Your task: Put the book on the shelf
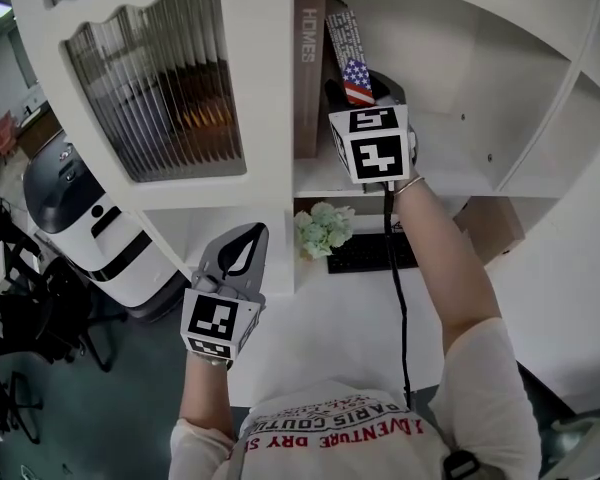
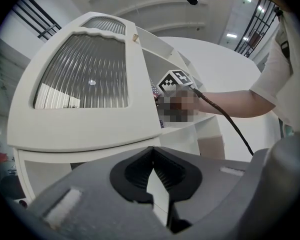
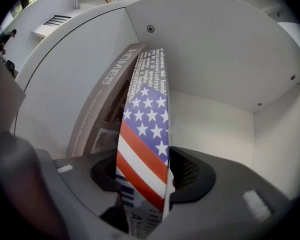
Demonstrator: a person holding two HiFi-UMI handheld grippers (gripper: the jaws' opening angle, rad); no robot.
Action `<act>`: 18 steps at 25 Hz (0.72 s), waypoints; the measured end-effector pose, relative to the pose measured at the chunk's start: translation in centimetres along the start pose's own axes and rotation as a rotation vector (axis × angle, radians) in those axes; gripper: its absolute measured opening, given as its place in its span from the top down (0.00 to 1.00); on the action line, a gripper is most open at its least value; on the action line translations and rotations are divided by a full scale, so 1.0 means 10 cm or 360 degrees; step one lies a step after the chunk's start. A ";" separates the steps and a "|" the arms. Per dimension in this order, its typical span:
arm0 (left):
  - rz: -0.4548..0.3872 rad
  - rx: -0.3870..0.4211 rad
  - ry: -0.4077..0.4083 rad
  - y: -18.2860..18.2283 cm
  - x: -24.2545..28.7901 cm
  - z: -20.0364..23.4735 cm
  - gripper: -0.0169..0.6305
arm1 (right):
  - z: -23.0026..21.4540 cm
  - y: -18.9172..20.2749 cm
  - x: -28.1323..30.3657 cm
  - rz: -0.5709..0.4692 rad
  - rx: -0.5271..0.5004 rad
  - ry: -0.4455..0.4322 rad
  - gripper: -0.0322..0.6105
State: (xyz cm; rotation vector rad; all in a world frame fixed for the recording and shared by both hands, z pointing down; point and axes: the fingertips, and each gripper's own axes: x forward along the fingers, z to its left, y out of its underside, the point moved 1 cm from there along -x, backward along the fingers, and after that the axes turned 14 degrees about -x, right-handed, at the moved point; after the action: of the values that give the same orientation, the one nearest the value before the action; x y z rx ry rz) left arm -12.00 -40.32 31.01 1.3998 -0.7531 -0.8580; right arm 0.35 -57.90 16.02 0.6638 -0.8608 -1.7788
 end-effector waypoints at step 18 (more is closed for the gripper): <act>-0.0002 -0.0041 0.0001 0.03 -0.34 -0.25 0.97 | 0.08 -0.11 -1.07 -0.0333 0.0056 0.0095 0.54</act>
State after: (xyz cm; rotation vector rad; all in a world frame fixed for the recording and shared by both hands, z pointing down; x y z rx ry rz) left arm -11.52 -36.11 31.39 1.3779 -0.7385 -0.8656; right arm 2.74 -47.38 16.09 0.8515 -0.8073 -1.9224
